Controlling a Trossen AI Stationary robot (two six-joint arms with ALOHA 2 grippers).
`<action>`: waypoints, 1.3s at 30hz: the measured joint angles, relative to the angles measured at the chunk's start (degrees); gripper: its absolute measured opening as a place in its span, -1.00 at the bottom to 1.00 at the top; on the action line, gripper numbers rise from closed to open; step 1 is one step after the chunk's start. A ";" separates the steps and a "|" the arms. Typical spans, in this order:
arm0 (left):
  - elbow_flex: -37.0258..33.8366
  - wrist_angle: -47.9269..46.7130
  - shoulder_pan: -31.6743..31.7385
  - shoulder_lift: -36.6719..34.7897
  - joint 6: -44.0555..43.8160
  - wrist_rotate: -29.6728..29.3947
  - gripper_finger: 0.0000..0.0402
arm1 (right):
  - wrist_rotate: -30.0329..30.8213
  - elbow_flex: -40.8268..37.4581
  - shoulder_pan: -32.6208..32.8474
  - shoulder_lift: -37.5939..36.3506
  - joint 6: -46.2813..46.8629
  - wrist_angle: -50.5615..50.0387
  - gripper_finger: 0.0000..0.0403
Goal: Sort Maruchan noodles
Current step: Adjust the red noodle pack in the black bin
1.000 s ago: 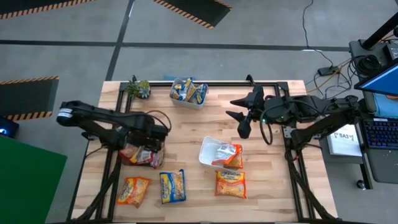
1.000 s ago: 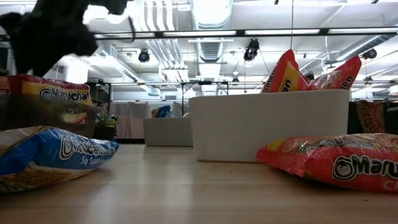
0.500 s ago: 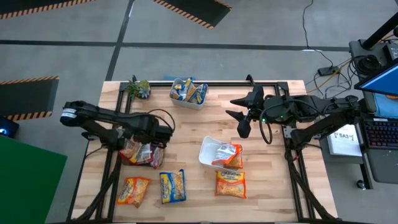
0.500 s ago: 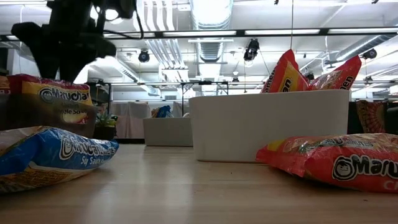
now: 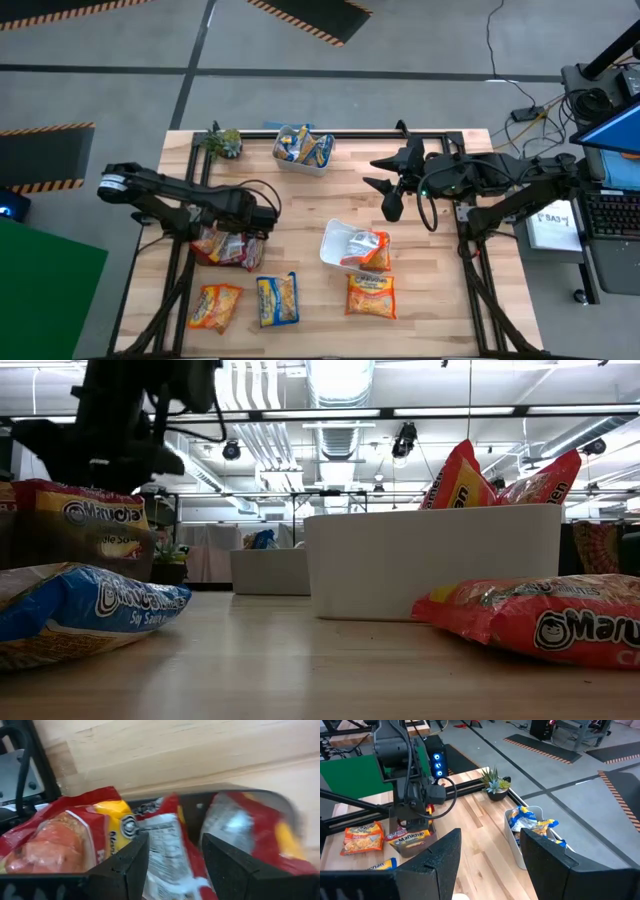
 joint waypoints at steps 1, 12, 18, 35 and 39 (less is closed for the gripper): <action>-0.84 0.07 0.00 0.00 -0.02 0.02 -0.17 | 0.00 0.00 0.00 0.00 0.00 0.00 -0.05; -5.82 5.03 -0.42 0.00 -0.52 1.47 -0.25 | 0.00 0.00 0.00 0.04 0.24 -0.02 -0.05; -6.48 5.19 -0.55 0.00 -0.50 1.47 -0.56 | 0.00 0.00 0.00 0.04 0.12 -0.02 -0.05; 1.81 -8.46 -1.66 -8.10 2.60 5.29 -1.00 | 0.00 0.00 0.00 0.04 -0.04 -0.15 -0.05; -0.06 -8.75 -1.66 -11.56 1.28 4.10 -1.00 | 0.00 0.00 0.00 0.04 -0.58 -0.15 -0.05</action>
